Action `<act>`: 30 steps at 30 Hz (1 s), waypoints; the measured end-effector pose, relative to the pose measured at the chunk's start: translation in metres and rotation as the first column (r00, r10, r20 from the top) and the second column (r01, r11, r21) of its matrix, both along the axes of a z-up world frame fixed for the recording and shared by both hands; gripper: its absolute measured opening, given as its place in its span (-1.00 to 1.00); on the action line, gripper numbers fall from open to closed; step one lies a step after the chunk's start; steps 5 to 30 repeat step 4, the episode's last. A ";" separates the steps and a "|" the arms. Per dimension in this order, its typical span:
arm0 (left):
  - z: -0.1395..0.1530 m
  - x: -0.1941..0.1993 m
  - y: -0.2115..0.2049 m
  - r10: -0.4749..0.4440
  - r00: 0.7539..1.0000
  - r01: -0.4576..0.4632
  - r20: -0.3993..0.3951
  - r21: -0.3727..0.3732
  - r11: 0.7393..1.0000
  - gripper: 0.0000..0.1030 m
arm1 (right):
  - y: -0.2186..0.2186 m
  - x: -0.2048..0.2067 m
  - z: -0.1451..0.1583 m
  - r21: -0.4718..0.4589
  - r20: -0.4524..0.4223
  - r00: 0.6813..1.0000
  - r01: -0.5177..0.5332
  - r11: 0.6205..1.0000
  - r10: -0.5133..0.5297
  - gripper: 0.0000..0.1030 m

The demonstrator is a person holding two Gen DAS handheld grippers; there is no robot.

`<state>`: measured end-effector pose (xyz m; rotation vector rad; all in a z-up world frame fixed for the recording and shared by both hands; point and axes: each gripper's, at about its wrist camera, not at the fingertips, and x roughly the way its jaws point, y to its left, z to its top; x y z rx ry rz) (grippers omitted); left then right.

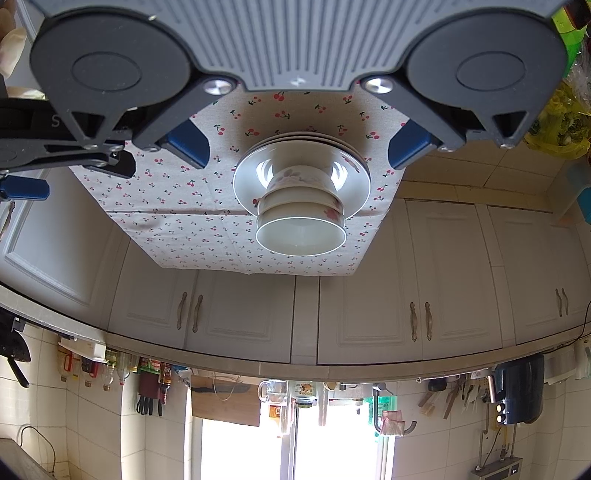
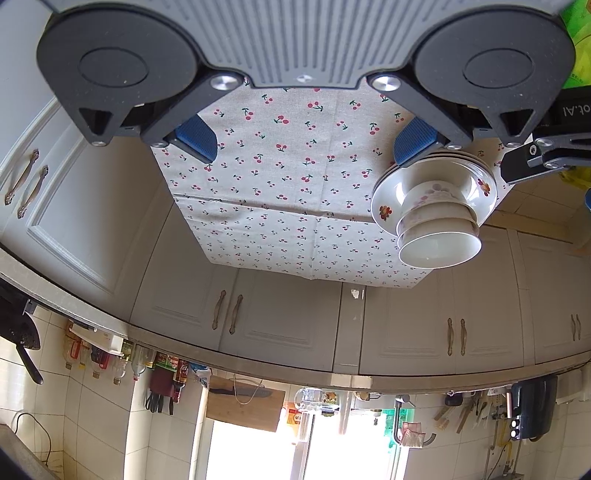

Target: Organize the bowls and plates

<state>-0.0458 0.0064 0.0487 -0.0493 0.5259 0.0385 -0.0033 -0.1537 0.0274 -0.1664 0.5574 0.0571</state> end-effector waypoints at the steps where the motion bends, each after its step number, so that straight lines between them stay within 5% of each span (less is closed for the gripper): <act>1: 0.000 0.000 -0.001 0.001 1.000 -0.001 0.000 0.000 1.000 0.98 | 0.000 0.000 0.000 -0.001 0.000 1.000 -0.001 1.000 0.001 1.00; 30: 0.000 0.000 -0.001 0.001 1.000 -0.001 -0.001 0.000 1.000 0.98 | 0.000 0.000 0.000 -0.002 0.001 1.000 -0.001 1.000 0.001 1.00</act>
